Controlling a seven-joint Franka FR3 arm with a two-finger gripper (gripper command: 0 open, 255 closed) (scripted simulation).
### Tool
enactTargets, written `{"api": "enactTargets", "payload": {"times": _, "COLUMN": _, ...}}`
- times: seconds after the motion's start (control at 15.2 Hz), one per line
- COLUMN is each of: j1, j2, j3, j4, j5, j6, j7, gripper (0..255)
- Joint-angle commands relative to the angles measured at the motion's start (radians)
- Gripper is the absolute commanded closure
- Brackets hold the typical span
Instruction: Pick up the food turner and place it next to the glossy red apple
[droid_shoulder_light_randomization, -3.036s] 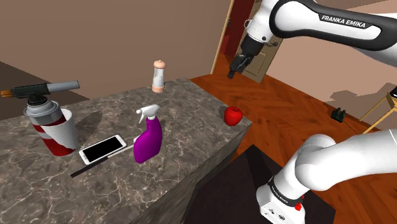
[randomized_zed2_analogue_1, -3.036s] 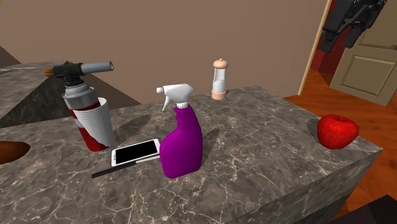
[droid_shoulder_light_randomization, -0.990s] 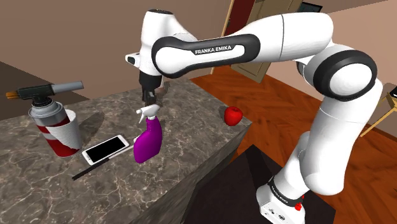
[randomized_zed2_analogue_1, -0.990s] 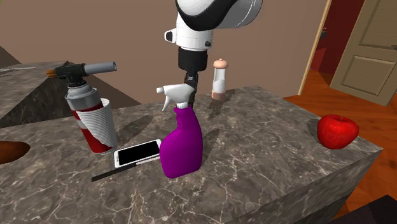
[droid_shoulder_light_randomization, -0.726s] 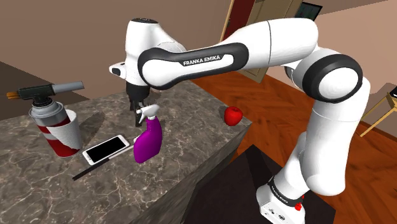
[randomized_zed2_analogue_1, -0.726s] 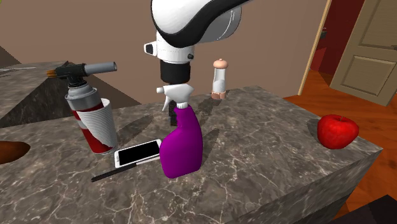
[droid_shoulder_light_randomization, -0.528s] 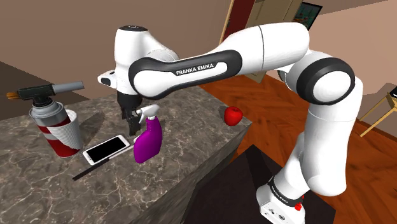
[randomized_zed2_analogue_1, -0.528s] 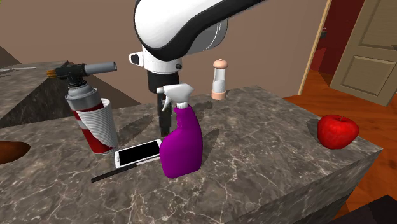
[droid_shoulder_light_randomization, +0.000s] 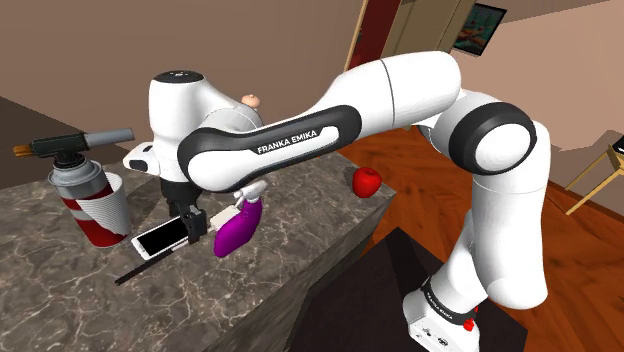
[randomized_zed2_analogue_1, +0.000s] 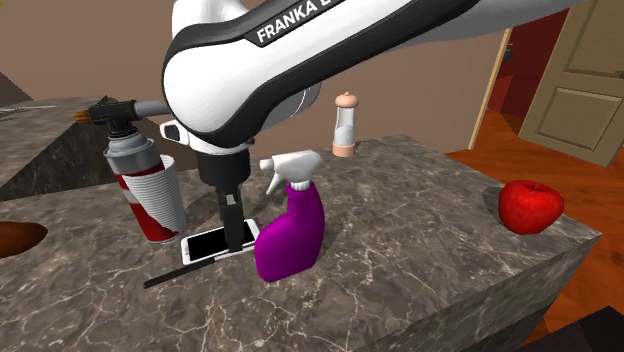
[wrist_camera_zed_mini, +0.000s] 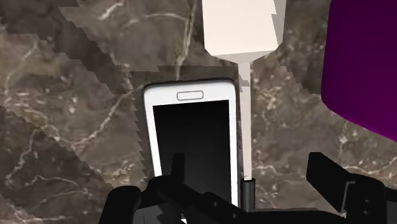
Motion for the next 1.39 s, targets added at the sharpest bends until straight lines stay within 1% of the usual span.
{"api": "enactTargets", "payload": {"times": 0.0, "j1": 0.002, "j2": 0.012, "j3": -0.001, "j4": -0.009, "j5": -0.004, "j6": 0.020, "j7": 0.000, "gripper": 0}}
{"api": "enactTargets", "payload": {"times": 0.26, "j1": 0.006, "j2": 0.034, "j3": -0.005, "j4": -0.024, "j5": -0.011, "j6": 0.057, "j7": 0.004, "gripper": 0}}
{"api": "enactTargets", "payload": {"times": 0.73, "j1": 0.006, "j2": 0.034, "j3": -0.005, "j4": -0.024, "j5": -0.011, "j6": 0.057, "j7": 0.004, "gripper": 0}}
{"api": "enactTargets", "payload": {"times": 0.79, "j1": 0.006, "j2": 0.034, "j3": -0.005, "j4": -0.024, "j5": -0.011, "j6": 0.057, "j7": 0.004, "gripper": 255}}
{"api": "enactTargets", "payload": {"times": 1.32, "j1": 0.003, "j2": 0.030, "j3": -0.004, "j4": -0.024, "j5": -0.009, "j6": 0.054, "j7": 0.002, "gripper": 255}}
